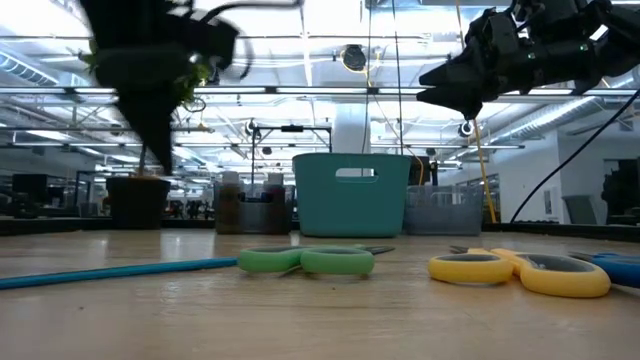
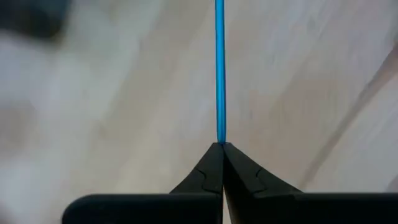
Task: Pick & Place Paint Supplies
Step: Put the blue paint brush into the blue bin
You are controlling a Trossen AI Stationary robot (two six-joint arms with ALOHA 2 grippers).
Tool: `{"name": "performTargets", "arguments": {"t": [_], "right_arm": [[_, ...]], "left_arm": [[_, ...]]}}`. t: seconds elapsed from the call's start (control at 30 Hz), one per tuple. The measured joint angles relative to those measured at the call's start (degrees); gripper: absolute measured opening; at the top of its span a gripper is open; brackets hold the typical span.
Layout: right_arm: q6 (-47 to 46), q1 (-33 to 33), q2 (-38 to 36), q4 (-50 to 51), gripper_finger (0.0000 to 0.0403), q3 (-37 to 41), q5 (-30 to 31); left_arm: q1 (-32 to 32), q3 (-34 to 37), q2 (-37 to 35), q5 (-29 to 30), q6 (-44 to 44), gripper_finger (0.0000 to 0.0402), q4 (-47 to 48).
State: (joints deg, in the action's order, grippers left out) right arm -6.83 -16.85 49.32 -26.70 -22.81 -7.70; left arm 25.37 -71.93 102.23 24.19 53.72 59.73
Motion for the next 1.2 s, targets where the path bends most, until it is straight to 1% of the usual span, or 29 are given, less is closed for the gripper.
{"name": "performTargets", "arguments": {"t": [0.1, 0.17, 0.33, 0.43, 0.57, 0.67, 0.83, 0.93, 1.2], "right_arm": [[0.0, 2.29, 0.6, -0.37, 0.0212, 0.0, -0.03], [0.0, 4.26, 1.78, -1.12, 0.0212, 0.0, 0.11], [0.0, 8.87, 7.99, -6.39, 0.0212, 0.0, 0.17], [0.95, 11.07, 12.89, -10.5, 0.0214, 0.0, 0.15], [1.12, 12.57, 19.28, -17.53, 0.0219, 0.0, 0.15], [-2.78, 12.44, 23.48, -23.14, 0.0221, 0.0, 0.15], [-7.16, 11.68, 28.69, -28.87, 0.0213, 0.0, 0.24], [-8.74, 11.12, 30.21, -30.11, 0.0203, 0.0, 0.19], [-9.05, 10.81, 29.75, -30.71, 0.0166, 0.0, 0.13]], "left_arm": [[-2.8, -3.28, -0.08, 2.85, -8.36, 0.0001, 1.4], [-4.44, -4.46, -0.08, 5.79, -16.01, 0.0001, 0.25], [-6.53, -5.99, -0.15, 14.32, -36.91, 0.0, -8.1], [-8.38, -6.02, -0.19, 15.5, -44.11, 0.0, -12.15], [-10.1, -6.0, -0.19, 16.66, -48.36, 0.0, -16.29], [-10.46, -6.0, -0.19, 16.93, -50.37, 0.0, -18.36], [-11.21, -6.0, -0.19, 16.94, -51.96, 0.0, -21.1], [-11.26, -6.0, -0.19, 17.0, -51.95, 0.0, -20.99], [-11.24, -6.01, -0.19, 16.97, -51.84, 0.0, -20.92]]}}
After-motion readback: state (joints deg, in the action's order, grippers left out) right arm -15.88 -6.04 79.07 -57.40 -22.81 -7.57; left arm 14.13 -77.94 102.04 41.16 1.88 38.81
